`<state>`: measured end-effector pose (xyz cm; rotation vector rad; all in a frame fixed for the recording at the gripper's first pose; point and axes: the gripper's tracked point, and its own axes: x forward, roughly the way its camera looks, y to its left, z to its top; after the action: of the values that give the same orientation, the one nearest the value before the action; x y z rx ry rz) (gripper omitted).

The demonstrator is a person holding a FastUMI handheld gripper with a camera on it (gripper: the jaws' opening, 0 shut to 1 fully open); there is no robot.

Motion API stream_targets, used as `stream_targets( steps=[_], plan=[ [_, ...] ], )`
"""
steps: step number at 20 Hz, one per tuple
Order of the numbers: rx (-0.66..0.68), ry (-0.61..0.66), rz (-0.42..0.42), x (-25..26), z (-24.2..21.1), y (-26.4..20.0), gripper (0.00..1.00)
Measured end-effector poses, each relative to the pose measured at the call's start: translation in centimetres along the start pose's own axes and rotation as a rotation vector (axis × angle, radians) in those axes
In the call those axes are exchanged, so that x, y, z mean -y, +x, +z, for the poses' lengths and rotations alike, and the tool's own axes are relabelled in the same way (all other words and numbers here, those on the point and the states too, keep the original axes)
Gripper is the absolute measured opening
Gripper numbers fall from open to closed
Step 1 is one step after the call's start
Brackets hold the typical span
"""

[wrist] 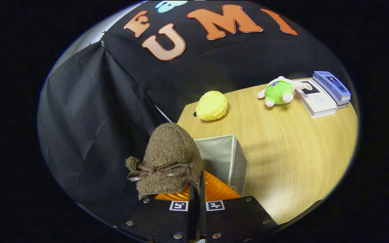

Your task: Open the storage box then place both shoes into the box .Put the left shoe in first, then the right shoe, with the right side of both shoes facing outward in a uniform manner.

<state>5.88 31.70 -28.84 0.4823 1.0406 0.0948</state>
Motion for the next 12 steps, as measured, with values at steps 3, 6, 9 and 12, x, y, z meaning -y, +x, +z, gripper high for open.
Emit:
stream_targets(
  steps=[3,6,9,12],
  plan=[
    [-0.036,-0.008,-0.050,0.8,-1.1,1.2,0.06],
    [-0.001,-0.022,-0.110,1.7,-0.6,1.5,0.08],
    [-0.008,-0.016,-0.123,1.7,-1.1,1.5,0.20],
    [-0.026,0.000,-0.093,1.3,-1.6,0.3,0.37]
  ],
)
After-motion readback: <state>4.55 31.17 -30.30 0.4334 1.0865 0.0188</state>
